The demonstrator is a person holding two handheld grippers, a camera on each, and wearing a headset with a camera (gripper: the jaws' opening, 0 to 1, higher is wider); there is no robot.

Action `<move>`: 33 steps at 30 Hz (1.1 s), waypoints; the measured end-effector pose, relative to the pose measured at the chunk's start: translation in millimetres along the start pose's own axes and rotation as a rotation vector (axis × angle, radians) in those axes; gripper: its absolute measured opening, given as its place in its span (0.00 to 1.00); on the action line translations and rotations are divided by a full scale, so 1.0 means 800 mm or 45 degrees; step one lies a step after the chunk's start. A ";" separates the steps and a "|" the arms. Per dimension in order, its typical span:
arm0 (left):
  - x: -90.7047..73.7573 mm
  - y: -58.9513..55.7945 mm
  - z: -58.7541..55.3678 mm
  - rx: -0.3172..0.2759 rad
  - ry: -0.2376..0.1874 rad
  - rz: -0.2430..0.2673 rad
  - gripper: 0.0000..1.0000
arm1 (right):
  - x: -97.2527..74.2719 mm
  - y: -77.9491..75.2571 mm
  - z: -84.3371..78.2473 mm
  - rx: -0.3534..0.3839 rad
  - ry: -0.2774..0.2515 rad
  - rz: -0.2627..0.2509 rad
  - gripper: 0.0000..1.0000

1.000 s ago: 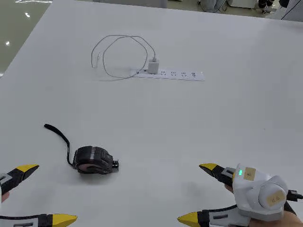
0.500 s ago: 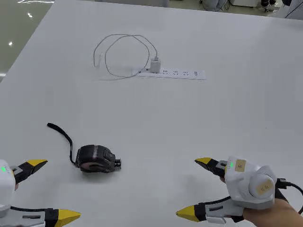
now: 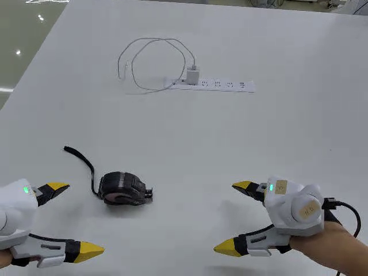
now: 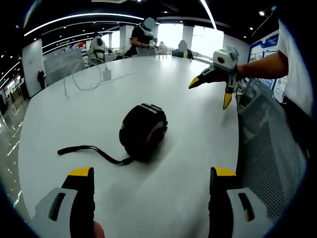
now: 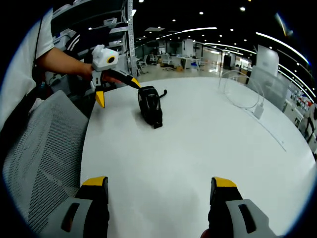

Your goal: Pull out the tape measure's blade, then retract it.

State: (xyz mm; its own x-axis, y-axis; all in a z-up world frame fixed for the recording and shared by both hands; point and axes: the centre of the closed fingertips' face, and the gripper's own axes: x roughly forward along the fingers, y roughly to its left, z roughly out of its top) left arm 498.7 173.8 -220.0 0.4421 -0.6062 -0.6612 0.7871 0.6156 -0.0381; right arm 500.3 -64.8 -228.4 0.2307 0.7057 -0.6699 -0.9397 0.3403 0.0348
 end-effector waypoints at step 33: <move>0.033 0.004 0.010 0.258 0.175 -0.176 0.84 | 0.030 -0.001 0.013 -0.118 0.076 0.117 0.82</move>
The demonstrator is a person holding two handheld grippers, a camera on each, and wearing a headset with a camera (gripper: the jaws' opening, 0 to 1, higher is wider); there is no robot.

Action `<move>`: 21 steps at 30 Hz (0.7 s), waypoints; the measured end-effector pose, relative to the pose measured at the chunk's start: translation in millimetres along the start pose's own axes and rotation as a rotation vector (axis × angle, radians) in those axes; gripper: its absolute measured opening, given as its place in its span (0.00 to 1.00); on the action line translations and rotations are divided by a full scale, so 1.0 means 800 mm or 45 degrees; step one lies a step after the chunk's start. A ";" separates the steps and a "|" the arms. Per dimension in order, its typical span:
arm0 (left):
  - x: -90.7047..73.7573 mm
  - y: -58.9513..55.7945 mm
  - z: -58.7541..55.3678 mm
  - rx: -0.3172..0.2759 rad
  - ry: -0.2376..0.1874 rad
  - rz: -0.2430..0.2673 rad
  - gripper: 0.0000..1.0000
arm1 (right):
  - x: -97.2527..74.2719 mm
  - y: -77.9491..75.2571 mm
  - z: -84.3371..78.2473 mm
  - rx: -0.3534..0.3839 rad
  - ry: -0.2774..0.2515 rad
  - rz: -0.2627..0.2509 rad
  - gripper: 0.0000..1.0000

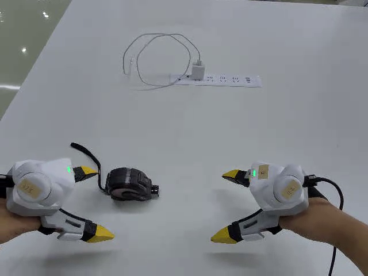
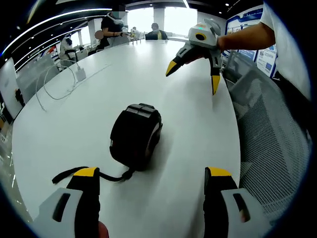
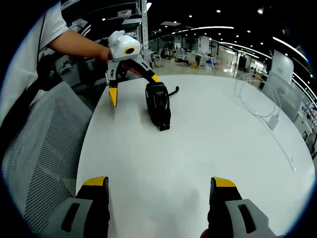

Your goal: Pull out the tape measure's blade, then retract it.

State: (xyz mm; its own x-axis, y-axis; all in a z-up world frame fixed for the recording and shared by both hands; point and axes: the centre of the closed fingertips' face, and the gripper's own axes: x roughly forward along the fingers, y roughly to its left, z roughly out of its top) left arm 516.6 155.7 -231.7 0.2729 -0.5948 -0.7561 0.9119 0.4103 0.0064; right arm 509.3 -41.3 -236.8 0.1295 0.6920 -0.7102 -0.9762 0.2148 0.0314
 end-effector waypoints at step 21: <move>0.017 0.025 0.013 0.090 0.081 -0.053 0.66 | 0.017 -0.004 0.015 -0.026 -0.002 0.045 0.80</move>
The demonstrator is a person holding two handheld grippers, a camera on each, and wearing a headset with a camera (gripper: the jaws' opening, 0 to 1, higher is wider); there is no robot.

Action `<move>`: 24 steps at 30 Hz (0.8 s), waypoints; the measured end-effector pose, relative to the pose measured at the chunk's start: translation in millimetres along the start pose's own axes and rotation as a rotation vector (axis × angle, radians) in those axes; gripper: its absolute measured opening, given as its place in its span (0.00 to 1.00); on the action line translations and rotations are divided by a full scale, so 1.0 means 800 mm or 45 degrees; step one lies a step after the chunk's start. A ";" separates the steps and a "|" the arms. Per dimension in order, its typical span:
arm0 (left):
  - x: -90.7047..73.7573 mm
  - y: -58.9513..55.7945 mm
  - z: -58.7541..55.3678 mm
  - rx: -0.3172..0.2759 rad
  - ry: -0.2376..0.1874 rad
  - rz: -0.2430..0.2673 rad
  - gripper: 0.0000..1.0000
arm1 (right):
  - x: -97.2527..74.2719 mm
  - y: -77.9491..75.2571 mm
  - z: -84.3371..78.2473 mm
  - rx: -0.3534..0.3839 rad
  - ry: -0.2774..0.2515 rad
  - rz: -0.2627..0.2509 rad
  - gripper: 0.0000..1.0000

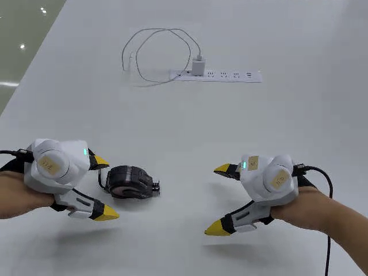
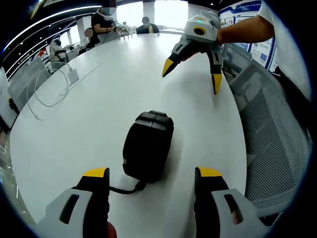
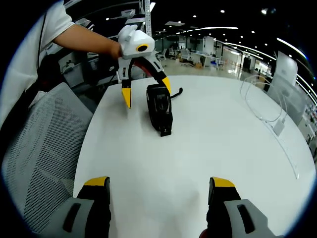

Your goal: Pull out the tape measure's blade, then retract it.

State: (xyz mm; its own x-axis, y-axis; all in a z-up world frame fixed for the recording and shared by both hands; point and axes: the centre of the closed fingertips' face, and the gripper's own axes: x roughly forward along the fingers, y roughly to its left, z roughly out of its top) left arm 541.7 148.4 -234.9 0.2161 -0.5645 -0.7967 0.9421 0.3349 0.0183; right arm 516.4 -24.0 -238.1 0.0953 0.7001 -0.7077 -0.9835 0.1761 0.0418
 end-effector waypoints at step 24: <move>0.021 0.000 -0.001 0.023 0.097 -0.095 0.42 | 0.011 -0.003 0.008 -0.004 -0.006 0.022 0.78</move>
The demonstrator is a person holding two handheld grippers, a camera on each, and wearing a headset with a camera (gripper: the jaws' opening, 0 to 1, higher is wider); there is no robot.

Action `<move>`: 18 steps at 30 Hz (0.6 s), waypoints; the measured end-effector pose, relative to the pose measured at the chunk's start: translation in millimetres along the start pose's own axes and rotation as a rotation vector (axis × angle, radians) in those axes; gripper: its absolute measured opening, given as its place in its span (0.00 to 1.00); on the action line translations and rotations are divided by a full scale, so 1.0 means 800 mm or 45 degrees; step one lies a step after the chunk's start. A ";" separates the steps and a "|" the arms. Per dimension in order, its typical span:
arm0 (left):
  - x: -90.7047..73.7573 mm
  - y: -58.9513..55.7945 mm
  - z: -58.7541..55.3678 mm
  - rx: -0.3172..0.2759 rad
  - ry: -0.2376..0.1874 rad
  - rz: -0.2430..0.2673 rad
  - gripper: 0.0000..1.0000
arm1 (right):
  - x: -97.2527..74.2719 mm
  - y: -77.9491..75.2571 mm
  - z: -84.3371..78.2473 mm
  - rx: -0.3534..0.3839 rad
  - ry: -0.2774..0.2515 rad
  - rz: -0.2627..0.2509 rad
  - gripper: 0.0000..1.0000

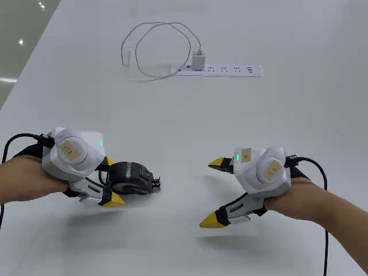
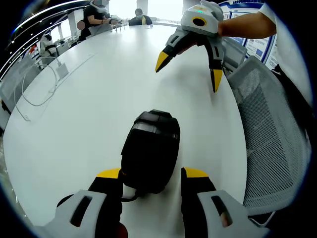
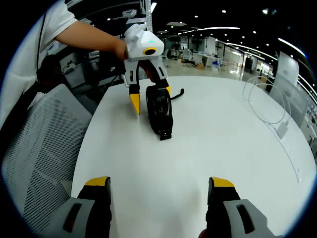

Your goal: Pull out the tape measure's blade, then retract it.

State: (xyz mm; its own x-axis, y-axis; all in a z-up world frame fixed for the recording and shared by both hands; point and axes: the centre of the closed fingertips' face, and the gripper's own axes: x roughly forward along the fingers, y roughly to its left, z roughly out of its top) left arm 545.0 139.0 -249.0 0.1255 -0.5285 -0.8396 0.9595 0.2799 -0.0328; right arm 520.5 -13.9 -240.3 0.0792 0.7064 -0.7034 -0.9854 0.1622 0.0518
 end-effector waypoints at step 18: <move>0.002 0.007 -0.001 0.063 0.030 0.007 0.30 | 0.010 -0.005 0.006 0.025 -0.039 0.017 0.69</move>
State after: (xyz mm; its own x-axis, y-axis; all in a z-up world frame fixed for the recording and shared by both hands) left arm 550.6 140.6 -251.1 0.1253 -0.5079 -0.8523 0.9702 0.2425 -0.0019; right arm 525.7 -5.3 -242.5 0.0706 0.7293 -0.6805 -0.9833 0.1655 0.0754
